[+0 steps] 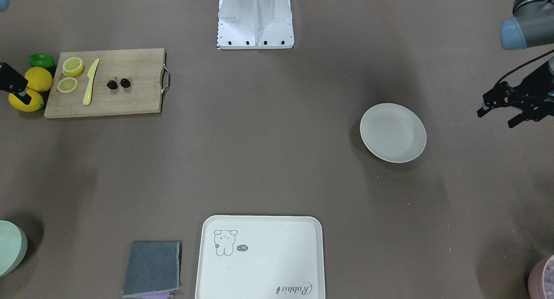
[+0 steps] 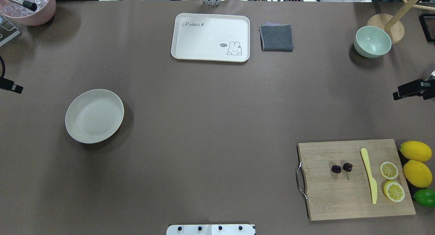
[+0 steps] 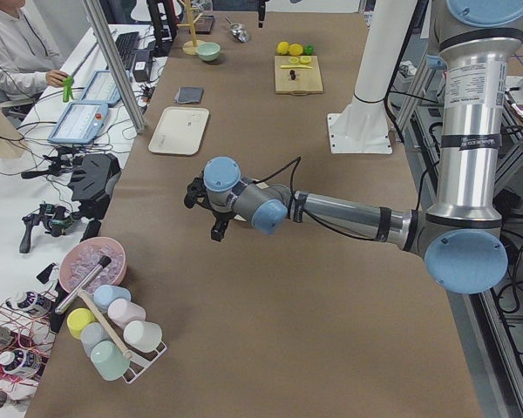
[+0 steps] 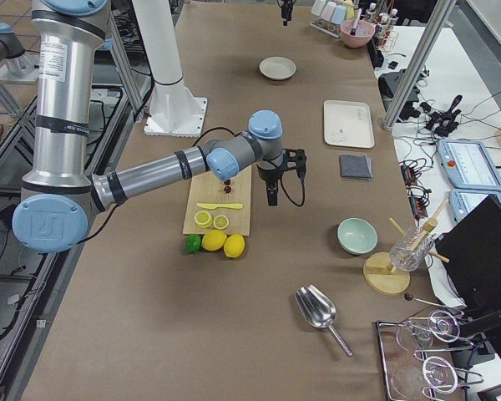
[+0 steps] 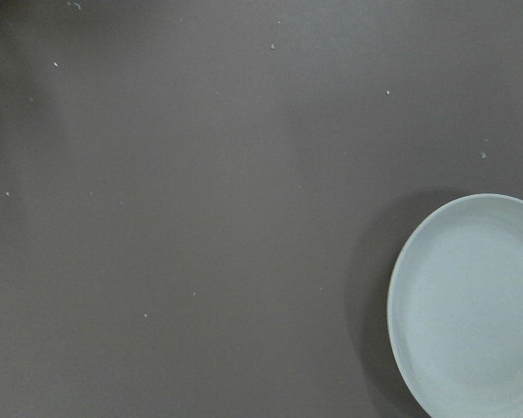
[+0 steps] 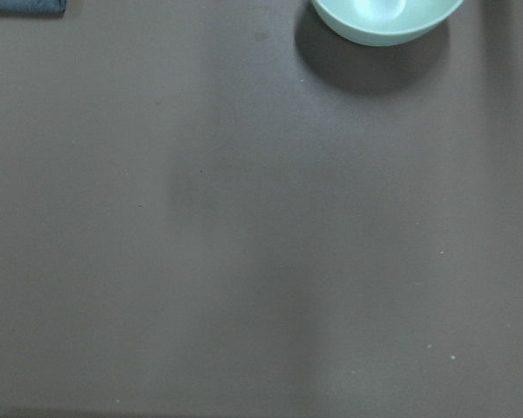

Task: Place red cherry on plate
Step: 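Push the white plate to table center with left gripper while right gripper approaches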

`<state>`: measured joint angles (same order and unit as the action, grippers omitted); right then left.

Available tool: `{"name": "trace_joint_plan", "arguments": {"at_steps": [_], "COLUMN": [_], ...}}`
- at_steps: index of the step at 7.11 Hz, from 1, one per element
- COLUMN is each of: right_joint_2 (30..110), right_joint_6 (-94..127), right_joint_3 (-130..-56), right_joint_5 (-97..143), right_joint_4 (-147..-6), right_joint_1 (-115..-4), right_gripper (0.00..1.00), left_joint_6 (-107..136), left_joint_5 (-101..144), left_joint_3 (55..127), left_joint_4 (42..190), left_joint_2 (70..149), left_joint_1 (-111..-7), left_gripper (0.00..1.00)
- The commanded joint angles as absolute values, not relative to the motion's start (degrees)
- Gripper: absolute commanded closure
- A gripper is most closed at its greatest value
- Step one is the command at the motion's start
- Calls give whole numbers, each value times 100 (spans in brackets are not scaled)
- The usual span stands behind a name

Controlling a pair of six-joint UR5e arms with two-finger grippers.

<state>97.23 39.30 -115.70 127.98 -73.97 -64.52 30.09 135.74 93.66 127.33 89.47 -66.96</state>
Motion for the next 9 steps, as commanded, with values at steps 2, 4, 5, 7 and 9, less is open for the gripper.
{"name": "trace_joint_plan", "arguments": {"at_steps": [2, 4, 5, 7, 9], "right_joint_2": [9721, 9721, 9729, 9729, 9738], "right_joint_6": [4113, 4113, 4113, 4105, 4113], "right_joint_3": [-11575, -11575, -11584, -11593, -11584], "right_joint_5": [12771, 12762, 12762, 12770, 12771], "right_joint_4": [-7251, -7251, -7251, -7251, -7251], "right_joint_1": [-6328, -6328, -6328, -6328, -6328], "right_gripper": [0, 0, 0, 0, 0], "left_joint_6": [5241, 5282, 5282, 5291, 5300], "left_joint_5": [12641, 12507, 12507, 12507, 12516], "left_joint_3": [8632, 8534, 8534, 8569, 8613], "left_joint_4": [14692, 14932, 14941, 14950, 15063], "left_joint_2": [9148, 9167, 9167, 9167, 9167], "left_joint_1": [-5268, -5186, -5133, -5054, -5054], "left_gripper": [14, 51, 68, 86, 100]}}
